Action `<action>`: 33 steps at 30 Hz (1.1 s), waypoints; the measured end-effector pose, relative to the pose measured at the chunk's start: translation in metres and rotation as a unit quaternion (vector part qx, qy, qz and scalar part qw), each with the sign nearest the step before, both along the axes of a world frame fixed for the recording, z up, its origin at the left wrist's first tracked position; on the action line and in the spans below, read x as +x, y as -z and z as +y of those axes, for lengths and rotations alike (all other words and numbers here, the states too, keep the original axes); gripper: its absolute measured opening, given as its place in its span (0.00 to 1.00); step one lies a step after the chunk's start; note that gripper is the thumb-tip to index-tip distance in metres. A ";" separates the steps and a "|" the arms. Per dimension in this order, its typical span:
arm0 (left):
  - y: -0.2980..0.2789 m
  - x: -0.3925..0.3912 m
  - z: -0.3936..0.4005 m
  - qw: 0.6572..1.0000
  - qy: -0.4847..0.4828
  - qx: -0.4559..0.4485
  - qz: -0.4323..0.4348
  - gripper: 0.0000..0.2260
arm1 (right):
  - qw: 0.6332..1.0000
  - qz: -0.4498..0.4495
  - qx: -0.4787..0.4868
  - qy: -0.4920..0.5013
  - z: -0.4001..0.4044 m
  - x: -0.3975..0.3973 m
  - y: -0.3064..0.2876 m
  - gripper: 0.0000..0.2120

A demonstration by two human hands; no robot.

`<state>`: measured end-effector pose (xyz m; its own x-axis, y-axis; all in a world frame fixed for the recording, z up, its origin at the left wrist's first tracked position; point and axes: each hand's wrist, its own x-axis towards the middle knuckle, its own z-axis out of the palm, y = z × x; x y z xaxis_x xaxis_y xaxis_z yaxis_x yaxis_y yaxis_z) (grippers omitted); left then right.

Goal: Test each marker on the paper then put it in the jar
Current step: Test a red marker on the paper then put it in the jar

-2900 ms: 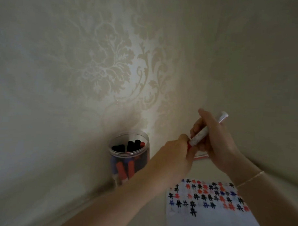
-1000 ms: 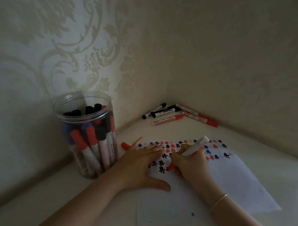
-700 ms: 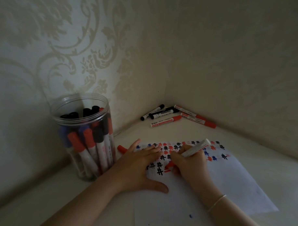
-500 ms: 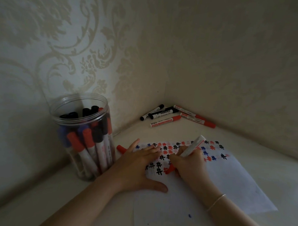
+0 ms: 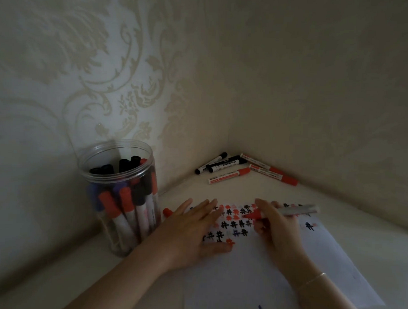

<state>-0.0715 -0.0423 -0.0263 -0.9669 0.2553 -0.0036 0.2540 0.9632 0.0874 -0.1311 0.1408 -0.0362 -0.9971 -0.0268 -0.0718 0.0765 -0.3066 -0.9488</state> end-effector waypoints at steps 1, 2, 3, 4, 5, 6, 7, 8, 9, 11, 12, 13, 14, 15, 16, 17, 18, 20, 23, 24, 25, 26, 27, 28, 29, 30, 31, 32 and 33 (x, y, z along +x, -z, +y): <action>-0.005 0.002 0.000 1.000 -0.020 -0.003 0.015 0.33 | 0.997 -0.030 -0.072 -0.008 0.005 -0.004 0.000 0.12; -0.010 0.003 -0.001 0.998 -0.041 -0.015 0.035 0.30 | 0.991 -0.056 -0.122 -0.016 0.009 -0.008 -0.001 0.12; -0.014 0.005 -0.002 0.996 -0.065 -0.037 0.048 0.30 | 0.985 -0.075 -0.154 -0.022 0.012 -0.011 -0.001 0.12; -0.016 0.006 -0.002 0.992 -0.091 -0.067 0.049 0.30 | 0.980 -0.087 -0.176 -0.028 0.013 -0.013 -0.001 0.12; -0.015 0.007 -0.002 0.987 -0.118 -0.105 0.042 0.29 | 0.976 -0.092 -0.195 -0.031 0.014 -0.014 -0.001 0.12; -0.015 0.007 0.000 0.977 -0.150 -0.148 0.031 0.27 | 0.972 -0.092 -0.214 -0.037 0.013 -0.014 -0.003 0.12; -0.014 0.006 0.002 0.965 -0.181 -0.187 0.013 0.24 | 0.968 -0.088 -0.230 -0.044 0.013 -0.014 -0.005 0.10; -0.012 0.006 0.005 0.954 -0.201 -0.221 -0.011 0.20 | 0.966 -0.081 -0.240 -0.055 0.012 -0.013 -0.006 0.08; -0.008 0.006 0.008 0.946 -0.210 -0.243 -0.032 0.16 | 0.963 -0.076 -0.249 -0.068 0.011 -0.012 -0.008 0.05; -0.003 0.006 0.011 0.945 -0.217 -0.243 -0.024 0.11 | 0.958 -0.077 -0.261 -0.087 0.011 -0.011 -0.009 0.06; -0.003 0.005 0.012 0.950 -0.213 -0.229 0.001 0.09 | 0.959 -0.078 -0.258 -0.092 0.011 -0.011 -0.008 0.07; -0.004 0.005 0.013 0.957 -0.203 -0.206 0.031 0.08 | 0.961 -0.075 -0.248 -0.097 0.011 -0.011 -0.008 0.08; -0.006 0.005 0.015 0.964 -0.191 -0.175 0.063 0.07 | 0.964 -0.072 -0.236 -0.102 0.010 -0.010 -0.009 0.07; -0.009 0.006 0.017 0.971 -0.170 -0.139 0.097 0.06 | 0.966 -0.069 -0.228 -0.104 0.009 -0.010 -0.008 0.04; -0.010 0.006 0.019 0.976 -0.141 -0.095 0.139 0.06 | 0.966 -0.066 -0.226 -0.103 0.008 -0.010 -0.008 0.02; -0.012 0.005 0.021 0.976 -0.105 -0.049 0.185 0.05 | 0.967 -0.062 -0.227 -0.100 0.008 -0.009 -0.008 0.04; -0.013 0.004 0.022 0.972 -0.077 0.004 0.222 0.06 | 0.966 -0.058 -0.229 -0.101 0.007 -0.009 -0.009 0.07; -0.014 0.003 0.022 0.968 -0.071 0.106 0.216 0.10 | 0.965 -0.043 -0.235 -0.104 0.007 -0.006 -0.012 0.11; -0.005 -0.002 0.016 0.954 -0.075 0.226 0.181 0.11 | 0.975 -0.002 -0.189 -0.113 0.006 -0.004 -0.013 0.14; -0.004 -0.002 0.015 0.948 -0.073 0.251 0.183 0.10 | 0.978 0.010 -0.171 -0.118 0.006 -0.003 -0.012 0.14; -0.004 -0.003 0.014 0.944 -0.075 0.262 0.185 0.10 | 0.979 0.018 -0.162 -0.122 0.005 -0.003 -0.011 0.13; -0.004 -0.003 0.014 0.943 -0.073 0.268 0.185 0.10 | 0.979 0.022 -0.161 -0.126 0.005 -0.003 -0.011 0.13; -0.003 -0.003 0.014 0.943 -0.069 0.271 0.181 0.10 | 0.978 0.024 -0.160 -0.129 0.005 -0.003 -0.011 0.14; -0.003 -0.003 0.014 0.943 -0.064 0.273 0.182 0.10 | 0.978 0.026 -0.157 -0.132 0.004 -0.003 -0.010 0.14; -0.003 -0.003 0.015 0.943 -0.059 0.269 0.185 0.10 | 0.979 0.029 -0.151 -0.134 0.004 -0.003 -0.010 0.14; -0.003 -0.003 0.015 0.944 -0.054 0.263 0.189 0.10 | 0.980 0.031 -0.141 -0.135 0.004 -0.003 -0.009 0.14; -0.002 -0.003 0.015 0.945 -0.051 0.260 0.190 0.11 | 0.982 0.032 -0.128 -0.135 0.004 -0.003 -0.008 0.15; -0.001 -0.003 0.015 0.945 -0.048 0.260 0.191 0.11 | 0.984 0.034 -0.111 -0.135 0.003 -0.003 -0.007 0.15; 0.000 -0.003 0.015 0.947 -0.046 0.255 0.189 0.12 | 0.986 0.037 -0.094 -0.135 0.003 -0.002 -0.006 0.15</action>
